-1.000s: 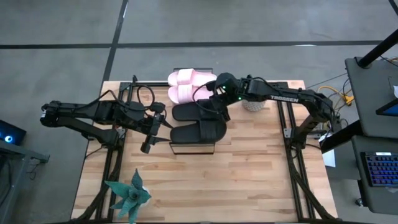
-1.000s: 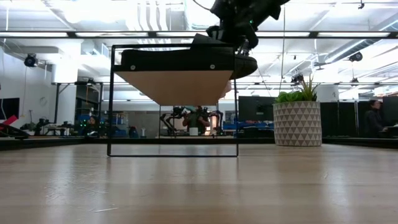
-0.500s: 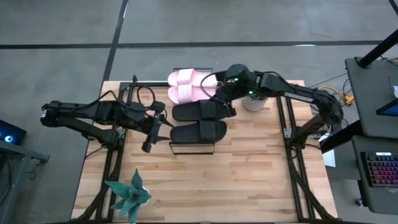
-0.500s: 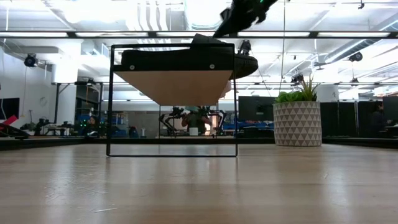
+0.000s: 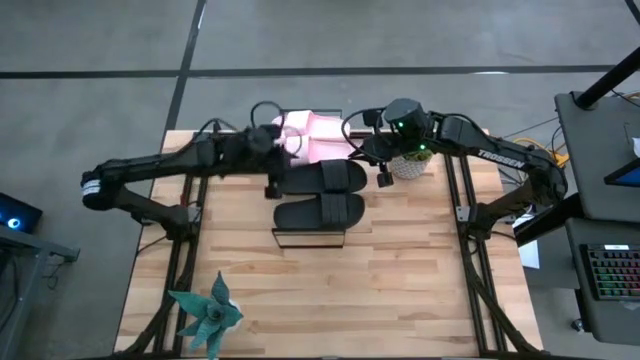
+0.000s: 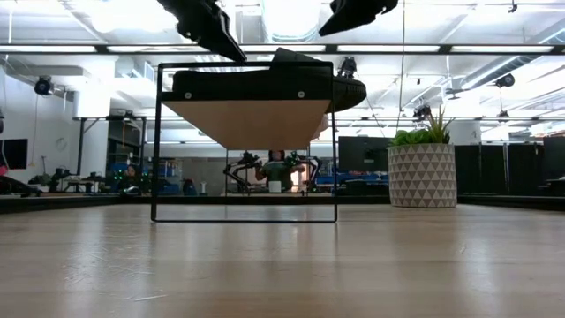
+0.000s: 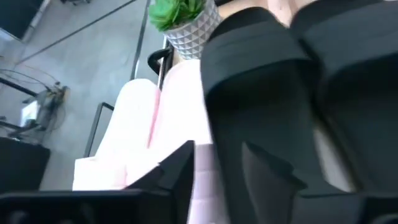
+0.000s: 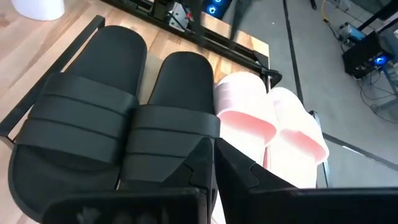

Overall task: Pick and place slides into the shelf
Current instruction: Put the black slide on the shelf

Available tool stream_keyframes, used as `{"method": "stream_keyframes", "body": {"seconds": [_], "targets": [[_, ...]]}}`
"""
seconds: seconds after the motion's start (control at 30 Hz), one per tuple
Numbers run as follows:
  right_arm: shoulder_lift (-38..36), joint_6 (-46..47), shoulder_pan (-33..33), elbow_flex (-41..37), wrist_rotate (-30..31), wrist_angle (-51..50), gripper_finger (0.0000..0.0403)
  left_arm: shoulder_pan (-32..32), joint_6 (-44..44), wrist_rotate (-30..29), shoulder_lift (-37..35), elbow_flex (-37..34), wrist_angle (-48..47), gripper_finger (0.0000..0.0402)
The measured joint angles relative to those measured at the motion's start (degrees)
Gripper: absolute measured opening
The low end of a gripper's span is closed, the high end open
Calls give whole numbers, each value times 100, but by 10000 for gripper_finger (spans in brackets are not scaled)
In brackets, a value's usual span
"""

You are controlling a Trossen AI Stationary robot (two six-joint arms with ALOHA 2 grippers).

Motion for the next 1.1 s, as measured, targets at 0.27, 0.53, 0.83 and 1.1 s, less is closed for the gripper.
{"method": "stream_keyframes", "body": {"seconds": [0.27, 0.53, 0.83, 1.1], "targets": [[97, -113, -63, -24, -4, -174, 9, 580, 72, 759, 872, 580, 26, 7], [107, -200, -125, -163, -7, -132, 9, 583, 87, 598, 1436, 862, -366, 3], [107, -301, -125, -268, -8, -119, 9, 599, 70, 575, 1587, 857, -471, 0], [107, -323, -127, -289, -9, -93, 9, 602, 63, 641, 1722, 835, -511, 0]]}}
